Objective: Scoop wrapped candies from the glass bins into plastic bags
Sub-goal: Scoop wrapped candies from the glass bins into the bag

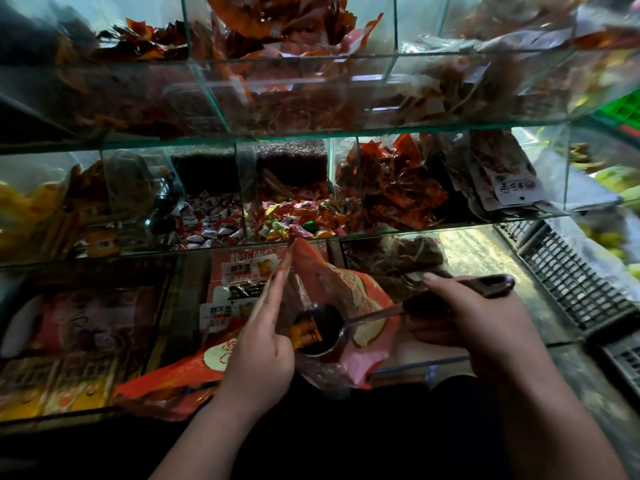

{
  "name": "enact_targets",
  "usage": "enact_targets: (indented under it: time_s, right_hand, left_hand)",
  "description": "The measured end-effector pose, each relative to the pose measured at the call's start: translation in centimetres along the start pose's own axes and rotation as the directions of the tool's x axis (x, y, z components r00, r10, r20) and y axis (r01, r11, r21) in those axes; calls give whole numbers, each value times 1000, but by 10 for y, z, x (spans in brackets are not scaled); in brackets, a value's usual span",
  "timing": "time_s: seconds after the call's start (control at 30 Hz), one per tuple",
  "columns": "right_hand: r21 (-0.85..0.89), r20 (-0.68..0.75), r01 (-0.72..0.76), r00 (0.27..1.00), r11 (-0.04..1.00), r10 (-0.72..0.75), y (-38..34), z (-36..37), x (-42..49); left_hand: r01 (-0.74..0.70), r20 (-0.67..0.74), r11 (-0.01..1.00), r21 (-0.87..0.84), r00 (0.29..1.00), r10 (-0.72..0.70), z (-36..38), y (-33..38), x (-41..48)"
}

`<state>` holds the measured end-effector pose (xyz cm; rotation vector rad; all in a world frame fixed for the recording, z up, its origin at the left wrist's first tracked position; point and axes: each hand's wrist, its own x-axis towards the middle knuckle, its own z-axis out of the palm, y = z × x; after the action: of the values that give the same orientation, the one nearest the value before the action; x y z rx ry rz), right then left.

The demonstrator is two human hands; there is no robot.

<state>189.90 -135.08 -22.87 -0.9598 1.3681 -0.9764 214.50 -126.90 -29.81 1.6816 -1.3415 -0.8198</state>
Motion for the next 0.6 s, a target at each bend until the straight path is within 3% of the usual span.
enact_targets:
  time_s: [0.2, 0.37, 0.5, 0.6]
  right_hand:
    - [182, -39, 25, 999, 983, -18, 0, -2, 1]
    - [158, -17, 139, 990, 978, -138, 4, 2, -2]
    - [-145, 11, 265, 964, 953, -266, 15, 11, -6]
    - [-514, 145, 393, 916, 762, -375, 30, 22, -7]
  left_hand:
    - [102, -13, 992, -69, 995, -103, -1, -8, 5]
    - [82, 33, 997, 0, 996, -82, 4, -6, 1]
    - [-38, 52, 999, 36, 998, 36, 14, 2, -5]
    - [-120, 72, 991, 51, 991, 116, 19, 5, -6]
